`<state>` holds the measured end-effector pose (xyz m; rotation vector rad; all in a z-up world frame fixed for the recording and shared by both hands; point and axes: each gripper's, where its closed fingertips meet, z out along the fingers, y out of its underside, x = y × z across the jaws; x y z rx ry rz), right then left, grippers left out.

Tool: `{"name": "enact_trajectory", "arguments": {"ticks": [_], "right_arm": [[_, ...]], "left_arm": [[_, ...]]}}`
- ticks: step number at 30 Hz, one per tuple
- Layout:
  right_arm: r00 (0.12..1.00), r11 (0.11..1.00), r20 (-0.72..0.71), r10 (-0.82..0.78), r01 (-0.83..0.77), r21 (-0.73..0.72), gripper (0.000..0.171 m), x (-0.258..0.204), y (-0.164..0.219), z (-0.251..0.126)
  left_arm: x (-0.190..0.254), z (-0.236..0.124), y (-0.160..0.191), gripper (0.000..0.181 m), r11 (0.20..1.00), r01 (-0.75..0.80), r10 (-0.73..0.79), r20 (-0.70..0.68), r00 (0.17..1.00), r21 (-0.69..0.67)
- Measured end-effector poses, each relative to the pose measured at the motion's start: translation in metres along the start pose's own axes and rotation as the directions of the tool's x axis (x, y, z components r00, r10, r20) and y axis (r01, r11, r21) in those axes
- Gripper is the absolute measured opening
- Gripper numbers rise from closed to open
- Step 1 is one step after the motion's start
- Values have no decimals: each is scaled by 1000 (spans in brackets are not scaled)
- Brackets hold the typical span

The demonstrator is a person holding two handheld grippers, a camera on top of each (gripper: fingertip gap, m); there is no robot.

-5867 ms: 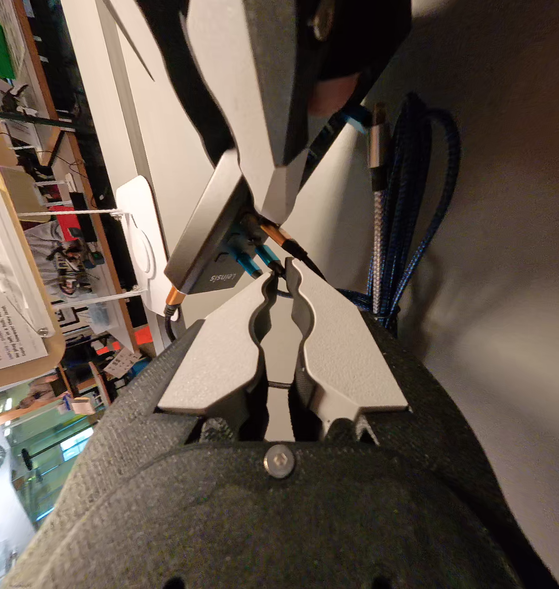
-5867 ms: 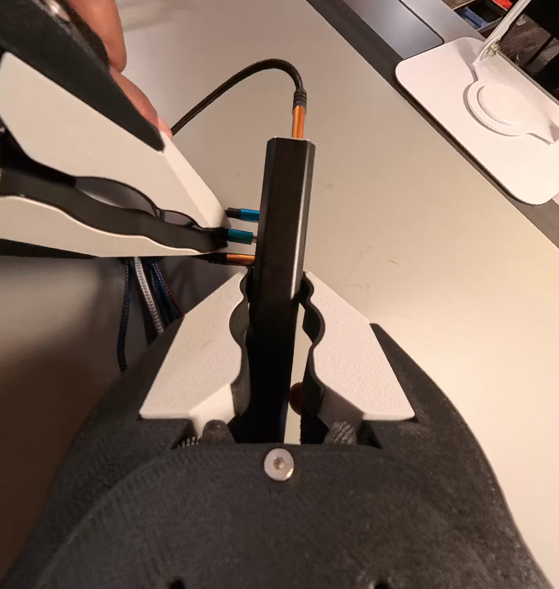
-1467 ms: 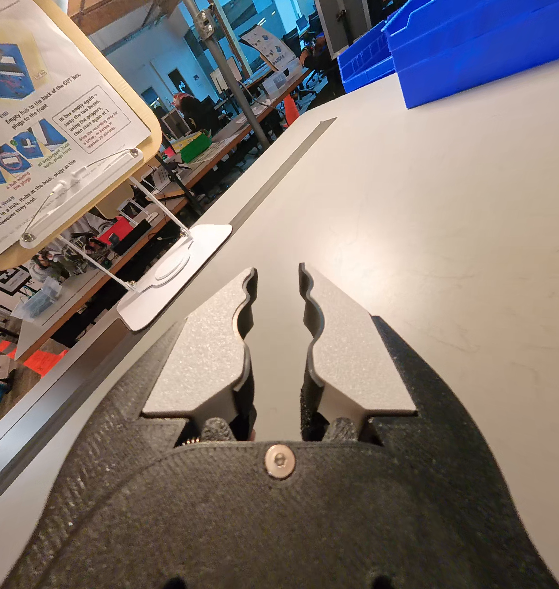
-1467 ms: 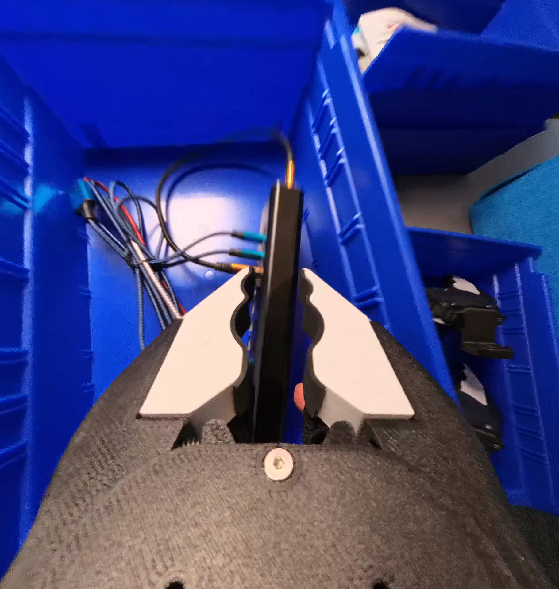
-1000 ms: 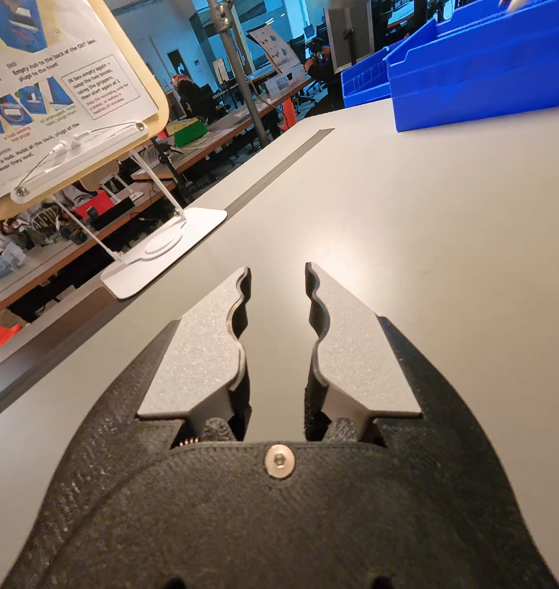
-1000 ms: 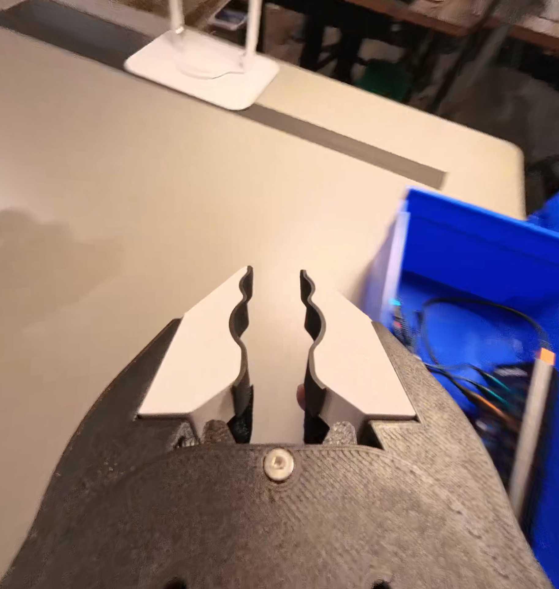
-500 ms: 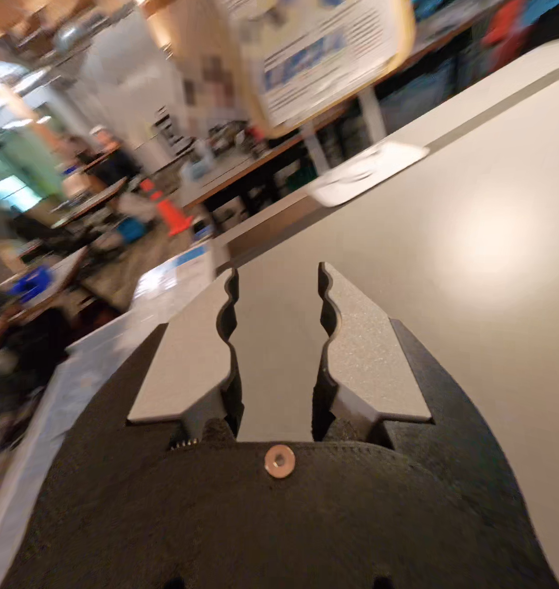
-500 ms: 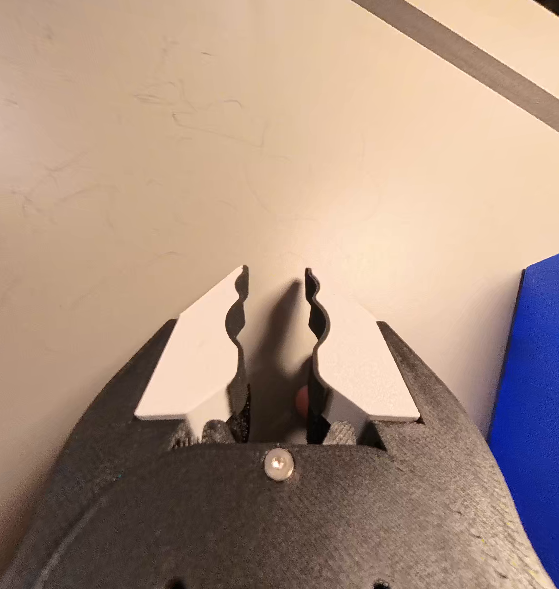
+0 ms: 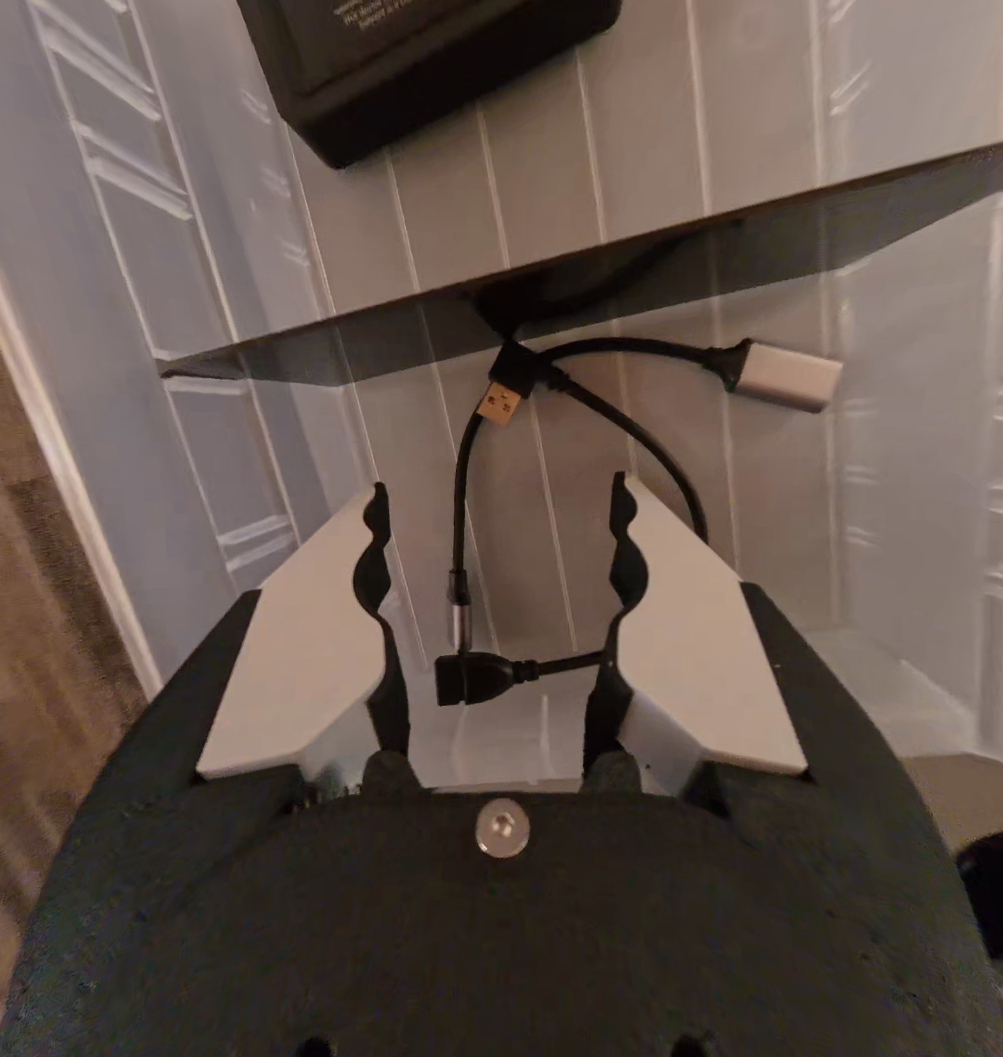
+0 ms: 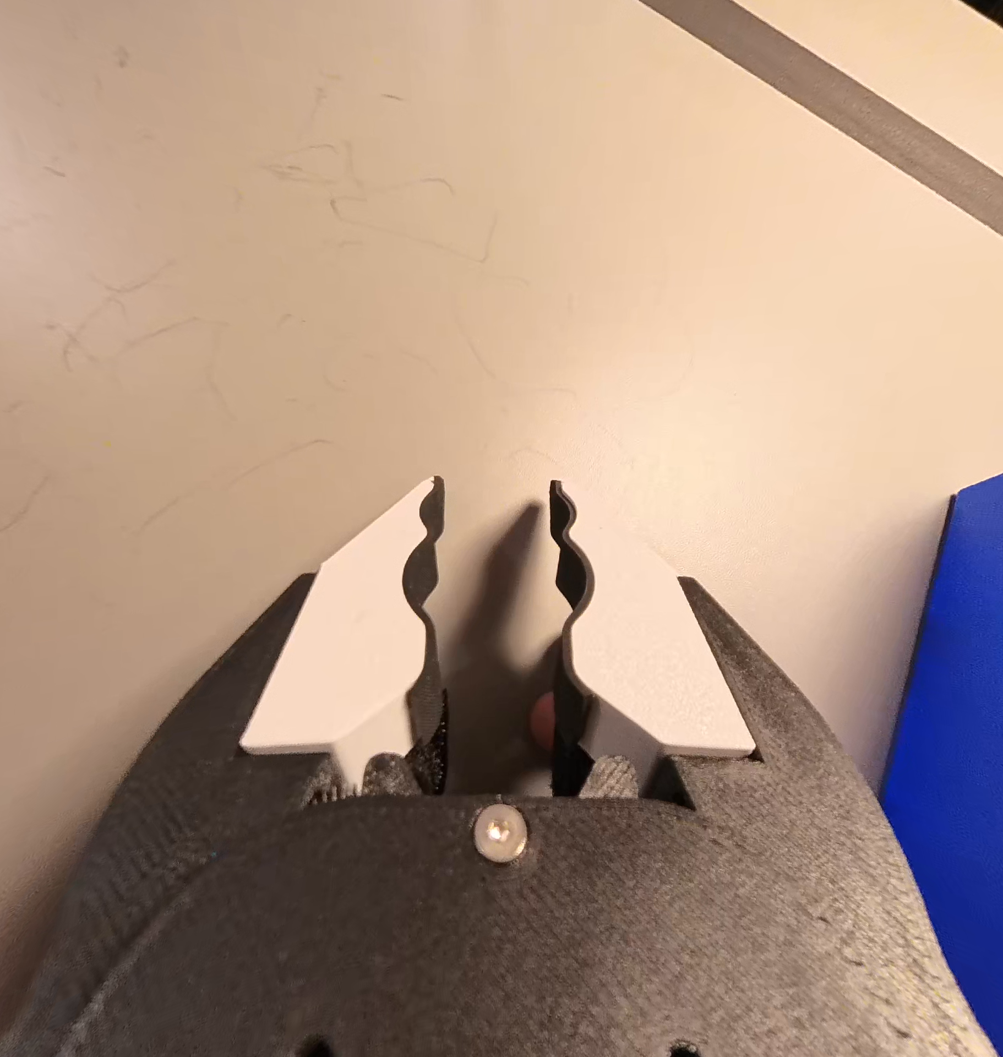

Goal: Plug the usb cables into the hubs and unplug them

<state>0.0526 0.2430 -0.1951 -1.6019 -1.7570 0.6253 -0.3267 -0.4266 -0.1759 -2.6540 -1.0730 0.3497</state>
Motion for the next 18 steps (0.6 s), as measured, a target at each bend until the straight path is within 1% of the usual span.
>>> {"name": "enact_trajectory", "arguments": {"ticks": [1, 3, 7, 9, 10, 11, 13, 15, 16, 17, 18], "right_arm": [[1000, 1000, 1, 0, 0, -1, 38, 0, 0, 0], [1000, 1000, 5, 1, -1, -1, 38, 0, 0, 1], [1000, 1000, 6, 3, -3, -2, 38, 0, -1, 1], [1000, 1000, 4, 1, -1, -1, 38, 0, -1, 1], [1000, 1000, 4, 0, 0, -1, 38, 0, -1, 1], [1000, 1000, 3, -1, 1, -1, 37, 0, -1, 1], [1000, 1000, 2, -2, 2, -1, 37, 0, -1, 1], [1000, 1000, 3, -1, 1, -1, 37, 0, -1, 1], [1000, 1000, 4, -1, 1, -1, 37, 0, -1, 1], [1000, 1000, 4, -1, 1, -1, 37, 0, -1, 1], [1000, 1000, 3, -2, 2, -1, 37, 0, -1, 1]], "left_arm": [[-2, 4, -1, 81, 1000, -10, 10, 10, 1000, -19], [-1, 8, -5, 81, 999, 3, -3, 2, 1000, -37], [5, 14, -21, 82, 995, 100, -99, -45, 994, 7], [6, 23, -14, 92, 993, 113, -115, -47, 992, -39], [7, 29, -8, 93, 991, 111, -114, -43, 993, -69], [11, 31, -10, 94, 990, 137, -140, -76, 987, -45], [11, 31, -10, 96, 989, 144, -146, -75, 986, -25], [11, 31, -9, 94, 988, 155, -154, -71, 986, 5], [11, 30, -9, 89, 987, 162, -161, -68, 985, 16], [10, 29, -8, 78, 985, 171, -169, -61, 984, 23], [8, 27, -9, 55, 983, 179, -177, -51, 983, 34]]}}
